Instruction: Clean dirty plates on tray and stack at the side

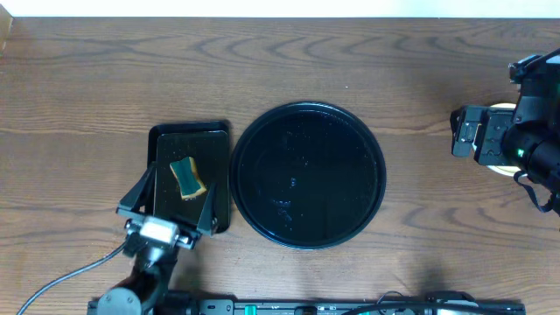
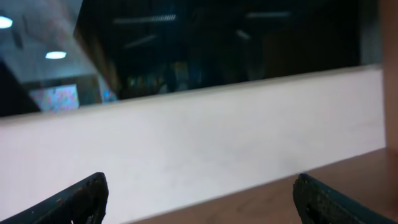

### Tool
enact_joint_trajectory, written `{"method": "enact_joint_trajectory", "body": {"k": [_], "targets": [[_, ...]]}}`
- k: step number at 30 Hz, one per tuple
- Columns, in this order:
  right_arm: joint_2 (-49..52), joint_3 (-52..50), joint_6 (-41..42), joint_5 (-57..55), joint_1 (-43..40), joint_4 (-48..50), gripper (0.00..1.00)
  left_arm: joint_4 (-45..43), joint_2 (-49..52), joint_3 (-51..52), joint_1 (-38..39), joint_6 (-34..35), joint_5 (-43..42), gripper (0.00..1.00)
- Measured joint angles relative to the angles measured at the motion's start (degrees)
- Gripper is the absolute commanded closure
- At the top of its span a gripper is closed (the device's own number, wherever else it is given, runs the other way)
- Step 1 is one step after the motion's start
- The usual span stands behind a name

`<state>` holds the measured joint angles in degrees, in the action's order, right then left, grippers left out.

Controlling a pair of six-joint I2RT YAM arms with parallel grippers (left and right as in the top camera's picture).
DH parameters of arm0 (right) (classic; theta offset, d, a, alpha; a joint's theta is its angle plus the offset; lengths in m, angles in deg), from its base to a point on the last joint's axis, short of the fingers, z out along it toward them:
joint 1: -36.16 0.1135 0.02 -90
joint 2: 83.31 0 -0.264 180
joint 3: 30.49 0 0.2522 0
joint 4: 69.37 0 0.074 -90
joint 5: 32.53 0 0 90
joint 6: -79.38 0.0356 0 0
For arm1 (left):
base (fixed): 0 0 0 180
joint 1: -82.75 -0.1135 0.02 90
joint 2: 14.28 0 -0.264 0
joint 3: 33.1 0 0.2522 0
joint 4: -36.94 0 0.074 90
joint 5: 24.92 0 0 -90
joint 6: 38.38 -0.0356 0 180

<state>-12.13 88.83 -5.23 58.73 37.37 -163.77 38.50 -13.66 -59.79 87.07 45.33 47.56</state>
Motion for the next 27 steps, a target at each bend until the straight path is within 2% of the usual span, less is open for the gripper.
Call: {"method": "enact_joint_trajectory", "body": {"k": [8, 11, 17, 27], "targets": [[0.00, 0.00, 0.00, 0.00, 0.00, 0.02, 0.01, -7.43, 0.00, 10.88, 0.00, 0.00, 4.48, 0.05], [0.00, 0.00, 0.00, 0.00, 0.00, 0.02, 0.01, -6.95, 0.02, 12.55, -0.04, -0.02, 6.73, 0.05], [0.00, 0.00, 0.00, 0.00, 0.00, 0.00, 0.01, -1.51, 0.00, 12.59, -2.36, 0.00, 11.93, 0.05], [0.00, 0.00, -0.02, 0.00, 0.00, -0.07, 0.01, 11.52, -0.04, 12.59, -3.69, 0.00, 13.68, 0.05]]}}
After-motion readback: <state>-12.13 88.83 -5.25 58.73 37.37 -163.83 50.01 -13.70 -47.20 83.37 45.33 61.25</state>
